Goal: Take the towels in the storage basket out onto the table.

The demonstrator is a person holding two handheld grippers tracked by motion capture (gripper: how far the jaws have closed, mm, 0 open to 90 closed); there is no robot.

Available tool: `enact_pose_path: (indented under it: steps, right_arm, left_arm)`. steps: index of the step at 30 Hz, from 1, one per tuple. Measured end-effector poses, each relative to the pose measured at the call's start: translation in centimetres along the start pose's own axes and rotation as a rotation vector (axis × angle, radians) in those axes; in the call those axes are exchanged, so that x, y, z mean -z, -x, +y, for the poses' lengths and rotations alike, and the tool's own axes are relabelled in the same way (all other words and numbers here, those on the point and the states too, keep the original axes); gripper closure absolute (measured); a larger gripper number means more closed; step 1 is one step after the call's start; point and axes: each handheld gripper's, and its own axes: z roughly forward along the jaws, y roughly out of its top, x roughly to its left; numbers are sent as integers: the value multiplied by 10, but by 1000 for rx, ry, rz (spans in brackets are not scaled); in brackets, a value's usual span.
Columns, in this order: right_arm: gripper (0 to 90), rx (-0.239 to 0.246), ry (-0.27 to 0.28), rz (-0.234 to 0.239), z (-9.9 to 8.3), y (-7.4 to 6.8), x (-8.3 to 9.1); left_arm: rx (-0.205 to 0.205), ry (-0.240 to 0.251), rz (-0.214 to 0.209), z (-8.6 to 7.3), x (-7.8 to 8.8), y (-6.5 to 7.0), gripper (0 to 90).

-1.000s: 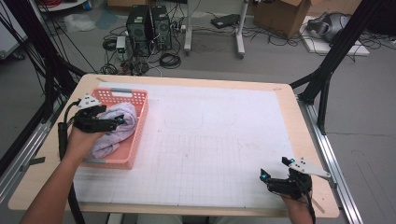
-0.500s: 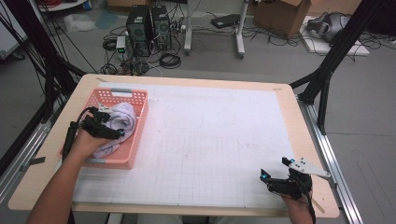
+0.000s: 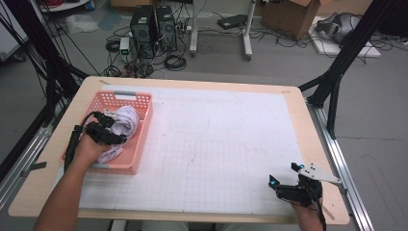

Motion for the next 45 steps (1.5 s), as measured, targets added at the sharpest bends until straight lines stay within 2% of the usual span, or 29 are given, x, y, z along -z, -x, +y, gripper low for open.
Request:
enact_pose_path:
  steps: [4, 8, 12, 14, 19, 23, 27, 32, 39, 45]
  right_arm:
    - [9, 4, 6, 1, 0, 1, 0]
    - [9, -2, 3, 3, 1, 0, 0]
    - [9, -2, 6, 3, 1, 0, 0]
    - [9, -4, 5, 4, 1, 1, -1]
    - [9, -3, 6, 7, 1, 0, -1]
    - [9, -7, 3, 8, 1, 0, -1]
    - [9, -22, 6, 7, 1, 1, -1]
    - [9, -17, 11, 10, 2, 0, -1]
    - [9, -28, 19, 7, 1, 1, 3]
    - [9, -28, 17, 10, 1, 1, 3]
  left_arm:
    - [-28, 9, 15, 1, 3, 3, 480]
    - [-8, 37, 10, 1, 7, 1, 543]
    - [16, 89, -11, 2, 14, -2, 550]
    - [34, 134, -20, 3, 18, -4, 550]
    - [128, 291, -39, 2, 32, -12, 550]
    - [136, 419, -43, 0, 44, -18, 548]
    - [172, 520, -58, 0, 53, -21, 548]
    - [165, 630, -123, -1, 60, -21, 547]
    - [210, 722, -159, 1, 66, -18, 547]
    - [209, 777, -189, 4, 72, -14, 548]
